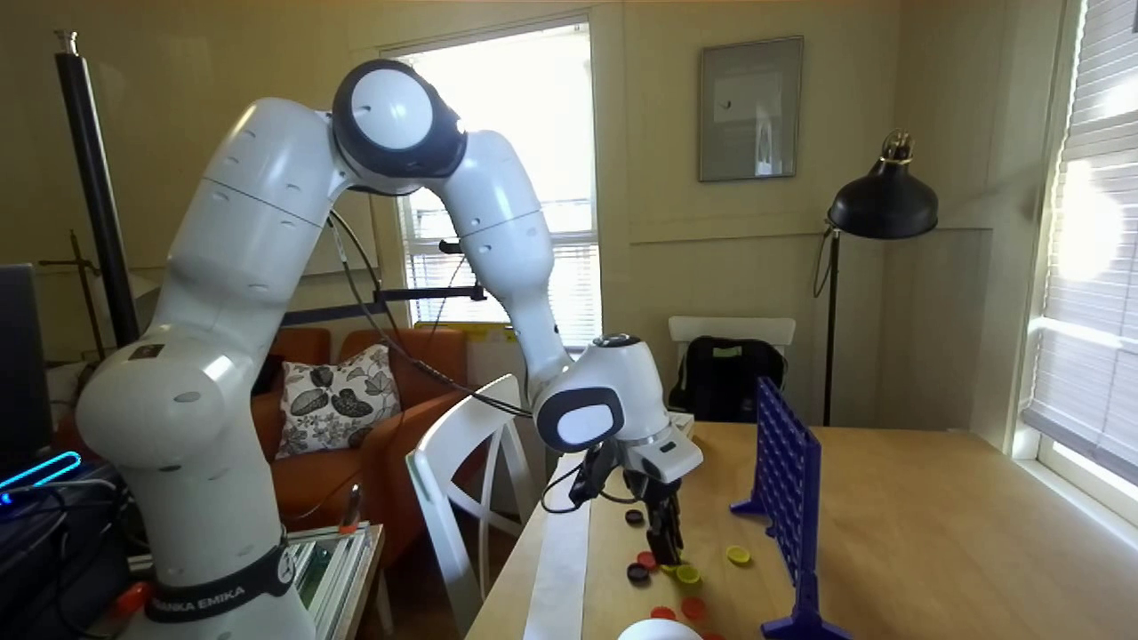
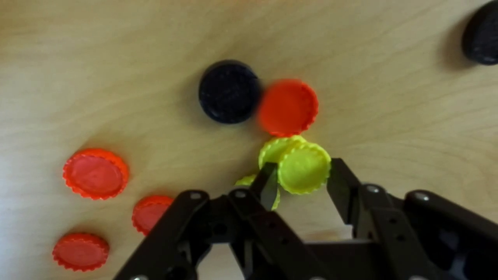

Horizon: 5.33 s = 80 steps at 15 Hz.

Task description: Place the yellow chip on the right on top of the two yellow chips.

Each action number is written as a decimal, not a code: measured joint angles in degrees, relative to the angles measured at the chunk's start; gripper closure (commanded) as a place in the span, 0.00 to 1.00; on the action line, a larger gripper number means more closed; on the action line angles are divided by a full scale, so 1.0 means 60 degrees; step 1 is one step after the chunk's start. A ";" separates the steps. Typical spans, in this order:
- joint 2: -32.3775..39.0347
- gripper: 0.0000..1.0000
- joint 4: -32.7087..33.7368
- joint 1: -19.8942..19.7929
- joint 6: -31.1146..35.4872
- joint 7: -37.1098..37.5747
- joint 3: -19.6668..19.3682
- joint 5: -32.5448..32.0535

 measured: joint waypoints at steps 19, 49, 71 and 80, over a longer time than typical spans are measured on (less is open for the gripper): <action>-0.0076 0.86 -0.0030 -0.0088 0.0143 -0.0084 0.0129 0.0075; -0.0509 0.86 -0.0519 -0.0388 0.0143 -0.0085 0.0324 0.0076; -0.0469 0.86 -0.0518 -0.0867 0.0143 -0.0264 0.0675 0.0076; -0.0387 0.86 -0.0499 -0.0917 0.0175 -0.0269 0.0751 0.0077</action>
